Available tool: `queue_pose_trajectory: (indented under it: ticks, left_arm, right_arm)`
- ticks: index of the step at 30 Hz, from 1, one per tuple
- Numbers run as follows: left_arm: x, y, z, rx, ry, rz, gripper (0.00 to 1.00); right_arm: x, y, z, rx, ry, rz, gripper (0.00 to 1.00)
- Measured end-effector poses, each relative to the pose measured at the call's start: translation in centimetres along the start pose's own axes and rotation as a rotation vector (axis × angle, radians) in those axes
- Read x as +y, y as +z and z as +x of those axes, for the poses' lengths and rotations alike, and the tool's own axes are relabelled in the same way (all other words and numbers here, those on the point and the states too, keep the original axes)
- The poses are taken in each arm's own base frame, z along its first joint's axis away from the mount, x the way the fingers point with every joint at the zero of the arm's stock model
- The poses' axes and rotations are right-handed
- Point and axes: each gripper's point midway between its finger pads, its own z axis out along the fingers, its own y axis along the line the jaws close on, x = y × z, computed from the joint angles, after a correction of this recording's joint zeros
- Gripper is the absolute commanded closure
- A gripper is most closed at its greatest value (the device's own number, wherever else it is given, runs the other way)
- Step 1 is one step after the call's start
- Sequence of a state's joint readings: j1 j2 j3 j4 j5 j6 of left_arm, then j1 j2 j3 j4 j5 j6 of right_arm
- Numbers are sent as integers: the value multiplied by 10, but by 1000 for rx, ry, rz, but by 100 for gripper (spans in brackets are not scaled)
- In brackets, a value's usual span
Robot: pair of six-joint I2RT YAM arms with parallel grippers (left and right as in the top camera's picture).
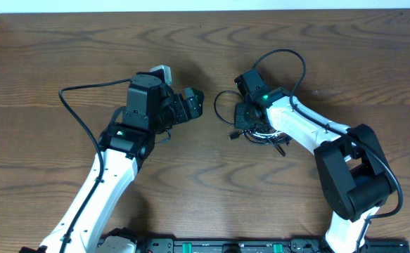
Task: Untangle cables
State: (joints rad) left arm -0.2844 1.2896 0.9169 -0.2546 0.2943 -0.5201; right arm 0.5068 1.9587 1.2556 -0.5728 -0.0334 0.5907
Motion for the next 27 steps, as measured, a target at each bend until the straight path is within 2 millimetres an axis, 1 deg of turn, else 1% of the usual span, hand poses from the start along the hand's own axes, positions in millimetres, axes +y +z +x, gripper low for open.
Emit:
queue_pose_trajectory:
  ticks: [3,4,5,6,8,9,10,11,13,14,16,17,20,22,26,27]
  left_arm:
    - [0,0,0,0,0,0,3]
    - [0,0,0,0,0,0,3]
    - [0,0,0,0,0,0,3]
    - [0,0,0,0,0,0,3]
    - [0,0,0,0,0,0,3]
    - [0,0,0,0,0,0,3]
    - [0,0,0,0,0,0,3]
    - [0,0,0,0,0,0,3]
    - [0,0,0,0,0,0,3]
    - [0,0,0,0,0,0,3]
    - [0,0,0,0,0,0,3]
    - [0,0,0,0,0,0,3]
    - [0,0,0,0,0,0,3]
    - [0,0,0,0,0,1,3]
    - [0,0,0,0,0,0,3]
    - [0,0,0,0,0,0,3]
  right_arm:
    - [3,-8,0,-1,-8,-17,97]
    - [6,-16,-3,-15,-16,-29,92]
    - [8,-23,-4,-26,-21,-41,90]
    - [10,-31,-7,-43,-28,-53,90]
    - [18,-58,-16,-100,-46,-92,99]
    - [21,-68,-19,-124,-52,-107,99]
    - [25,-85,-24,-161,-63,-130,98]
    - [28,-99,-28,-191,-70,-148,95]
    - [28,-108,-28,-199,-76,-153,86]
    - [28,-108,-28,-197,-84,-150,83]
    - [26,-104,-25,-183,-89,-141,73]
    - [25,-100,-25,-175,-84,-136,71]
    - [24,-87,-23,-154,-81,-124,73]
    - [23,-74,-23,-136,-67,-114,75]
    - [20,-34,-19,-84,-41,-86,80]
    - [19,-29,-18,-77,-36,-82,80]
